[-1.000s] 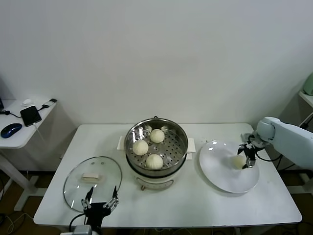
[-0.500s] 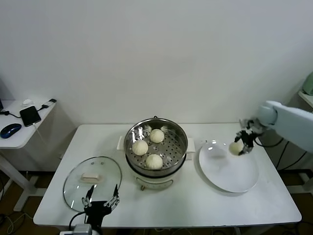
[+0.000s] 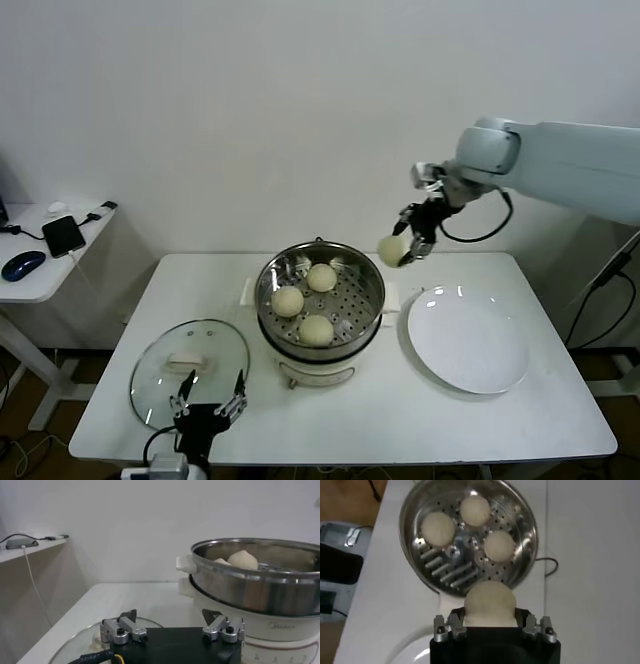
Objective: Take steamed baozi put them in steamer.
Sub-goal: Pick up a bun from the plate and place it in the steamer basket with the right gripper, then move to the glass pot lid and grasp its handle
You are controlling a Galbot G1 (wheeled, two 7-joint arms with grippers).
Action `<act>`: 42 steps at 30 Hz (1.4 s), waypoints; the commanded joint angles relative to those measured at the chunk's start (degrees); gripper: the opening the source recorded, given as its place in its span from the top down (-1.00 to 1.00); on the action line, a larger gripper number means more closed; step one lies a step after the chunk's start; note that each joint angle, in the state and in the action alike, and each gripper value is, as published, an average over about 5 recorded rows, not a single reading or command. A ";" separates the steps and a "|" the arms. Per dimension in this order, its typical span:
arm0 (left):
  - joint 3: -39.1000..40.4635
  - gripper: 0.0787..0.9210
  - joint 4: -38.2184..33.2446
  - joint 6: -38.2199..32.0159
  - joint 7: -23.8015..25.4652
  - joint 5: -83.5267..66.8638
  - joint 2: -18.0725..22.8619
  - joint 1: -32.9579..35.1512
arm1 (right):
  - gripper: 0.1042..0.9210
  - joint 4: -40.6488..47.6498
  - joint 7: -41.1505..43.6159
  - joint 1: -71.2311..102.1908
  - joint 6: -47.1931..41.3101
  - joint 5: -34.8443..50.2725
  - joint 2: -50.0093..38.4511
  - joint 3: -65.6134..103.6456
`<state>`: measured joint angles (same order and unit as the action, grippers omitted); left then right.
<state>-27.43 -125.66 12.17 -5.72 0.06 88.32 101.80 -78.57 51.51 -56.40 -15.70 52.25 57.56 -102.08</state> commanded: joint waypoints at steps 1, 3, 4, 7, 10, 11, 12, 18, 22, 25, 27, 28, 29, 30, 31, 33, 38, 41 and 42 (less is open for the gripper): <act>0.02 -0.77 -0.06 -0.11 -0.01 -0.06 -0.03 -0.03 | -0.36 -3.86 -8.28 6.89 -7.14 6.54 11.42 -1.88; 0.02 -0.77 -0.22 -0.11 -0.05 -0.16 0.16 0.11 | -0.36 -1.34 -8.94 9.87 -7.32 4.81 12.32 -1.08; 0.02 -0.77 -0.29 -0.10 -0.05 -0.21 0.28 0.19 | -0.36 -0.06 -9.16 11.20 -7.36 4.00 12.75 -0.70; -0.03 -0.77 -0.46 0.00 -0.03 -0.29 0.61 0.36 | -0.36 3.19 -9.37 14.29 -7.33 1.77 13.80 0.17; -0.08 -0.77 -0.62 0.09 -0.01 -0.26 0.69 0.47 | -0.36 5.27 -9.20 16.23 -7.25 -0.45 14.37 0.58; -0.11 -0.77 -0.68 0.10 0.00 -0.25 0.69 0.53 | -0.36 5.64 -9.18 16.63 -7.24 -0.95 14.42 0.62; -0.15 -0.77 -0.71 0.10 0.00 -0.25 0.68 0.62 | -0.36 5.94 -9.20 16.94 -7.21 -1.37 14.44 0.65; -0.36 -0.77 -0.46 -0.26 -0.08 -0.32 0.44 1.24 | -0.36 7.42 -9.92 18.24 -7.06 -2.30 14.68 1.31; -0.37 -0.77 -0.34 -0.29 -0.11 -0.32 0.41 1.22 | -0.39 7.91 -9.66 17.88 -5.87 -2.19 14.69 2.11; -0.39 -0.77 -0.39 -0.18 -0.08 -0.32 0.43 1.10 | -0.51 8.25 -6.86 16.16 -3.08 -1.04 13.98 3.42; -0.42 -0.77 -0.39 -0.12 -0.08 -0.32 0.41 1.03 | -0.62 8.76 -3.74 14.45 -0.59 0.08 13.11 4.27; -0.44 -0.77 -0.39 -0.08 -0.08 -0.33 0.39 1.00 | -0.67 9.03 -2.06 13.60 0.73 0.70 12.42 4.70; -0.46 -0.77 -0.39 -0.02 -0.08 -0.35 0.37 0.99 | -0.71 9.26 -0.53 12.84 1.93 1.38 11.66 5.13; -0.47 -0.77 -0.41 0.06 -0.07 -0.41 0.35 0.98 | -0.73 9.38 0.93 12.19 3.08 2.08 10.46 5.87; -0.46 -0.77 -0.46 0.17 -0.07 -0.50 0.31 0.98 | -0.75 9.45 2.09 11.67 4.13 2.74 8.99 6.96; -0.41 -0.77 -0.62 0.39 -0.05 -0.76 0.19 1.00 | -0.75 9.73 2.28 11.45 5.08 4.06 5.52 10.21; -0.39 -0.77 -1.20 0.41 -0.09 -1.89 0.01 1.04 | -0.76 11.20 -8.98 16.44 5.02 7.38 -4.09 23.30; -0.39 -0.77 -1.54 0.56 -0.13 -2.58 -0.05 1.09 | -0.76 11.43 -22.99 24.53 7.17 5.51 -8.89 35.72; -0.36 -0.77 -1.64 0.60 -0.13 -2.74 -0.07 1.10 | -0.76 11.22 -27.48 27.41 7.78 4.55 -10.49 40.34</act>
<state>-27.72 -127.24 12.71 -5.83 -2.12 88.25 102.82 -68.60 45.40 -40.99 -13.29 56.06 61.14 -88.10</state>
